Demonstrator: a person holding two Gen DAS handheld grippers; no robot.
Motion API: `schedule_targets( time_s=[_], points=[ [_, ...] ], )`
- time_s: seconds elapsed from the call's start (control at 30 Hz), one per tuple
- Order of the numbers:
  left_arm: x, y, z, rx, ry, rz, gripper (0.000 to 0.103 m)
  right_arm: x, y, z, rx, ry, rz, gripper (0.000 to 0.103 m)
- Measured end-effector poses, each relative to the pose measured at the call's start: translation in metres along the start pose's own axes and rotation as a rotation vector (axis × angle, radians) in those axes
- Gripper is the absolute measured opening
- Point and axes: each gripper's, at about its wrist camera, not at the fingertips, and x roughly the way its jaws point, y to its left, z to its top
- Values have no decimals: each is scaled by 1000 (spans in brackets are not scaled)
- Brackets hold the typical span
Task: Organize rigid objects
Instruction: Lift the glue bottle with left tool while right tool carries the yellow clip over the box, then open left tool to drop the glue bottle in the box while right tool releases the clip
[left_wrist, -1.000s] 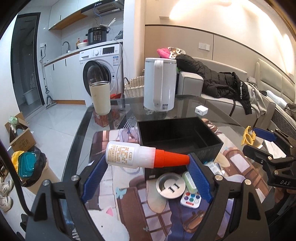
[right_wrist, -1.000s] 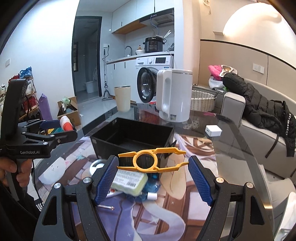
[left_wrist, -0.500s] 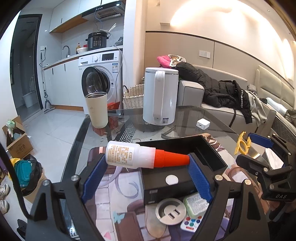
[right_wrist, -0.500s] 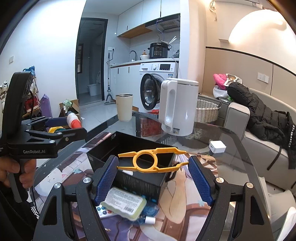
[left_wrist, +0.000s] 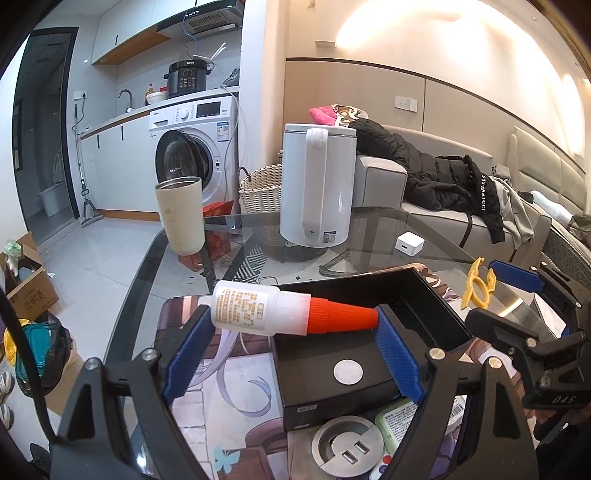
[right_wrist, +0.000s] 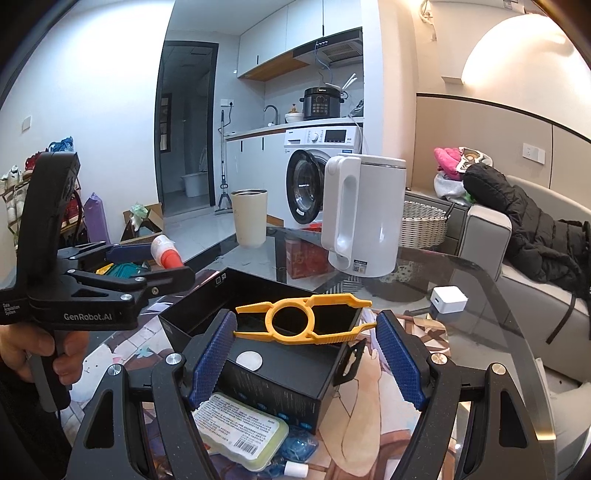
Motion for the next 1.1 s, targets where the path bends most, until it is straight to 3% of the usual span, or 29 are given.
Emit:
schedule_targets(
  time_s=[1.1],
  points=[
    [41,-4,-3,31,56,-48,86,54,-3,-6,-37,79,27,79]
  ],
)
